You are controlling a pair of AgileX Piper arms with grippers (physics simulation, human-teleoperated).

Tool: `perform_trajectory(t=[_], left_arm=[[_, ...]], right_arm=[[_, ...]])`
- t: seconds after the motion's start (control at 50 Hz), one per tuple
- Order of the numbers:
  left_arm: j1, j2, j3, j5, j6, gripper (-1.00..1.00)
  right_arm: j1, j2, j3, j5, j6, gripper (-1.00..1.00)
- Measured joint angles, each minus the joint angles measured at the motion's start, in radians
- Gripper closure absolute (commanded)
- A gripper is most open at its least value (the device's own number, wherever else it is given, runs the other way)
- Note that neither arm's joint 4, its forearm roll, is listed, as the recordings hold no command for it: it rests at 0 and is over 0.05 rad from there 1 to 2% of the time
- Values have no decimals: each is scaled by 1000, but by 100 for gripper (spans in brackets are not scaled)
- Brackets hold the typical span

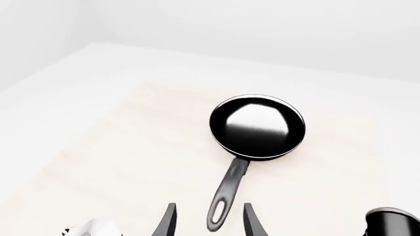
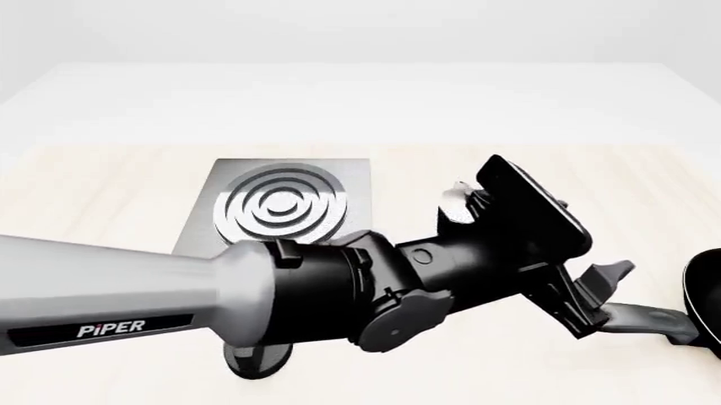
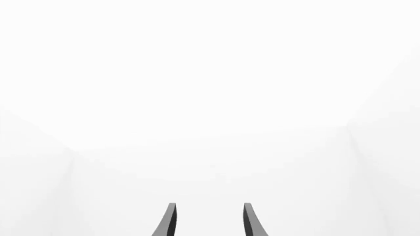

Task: Put the frying pan on the stove.

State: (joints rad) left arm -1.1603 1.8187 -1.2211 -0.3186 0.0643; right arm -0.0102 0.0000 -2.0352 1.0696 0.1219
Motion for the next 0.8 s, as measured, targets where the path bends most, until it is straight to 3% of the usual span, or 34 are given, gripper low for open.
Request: perform_trajectory(t=[0.8], left_arm=[[-19,175,-205,110,-3,-100]], right_arm=[[11,0,-20,26,0,-100]])
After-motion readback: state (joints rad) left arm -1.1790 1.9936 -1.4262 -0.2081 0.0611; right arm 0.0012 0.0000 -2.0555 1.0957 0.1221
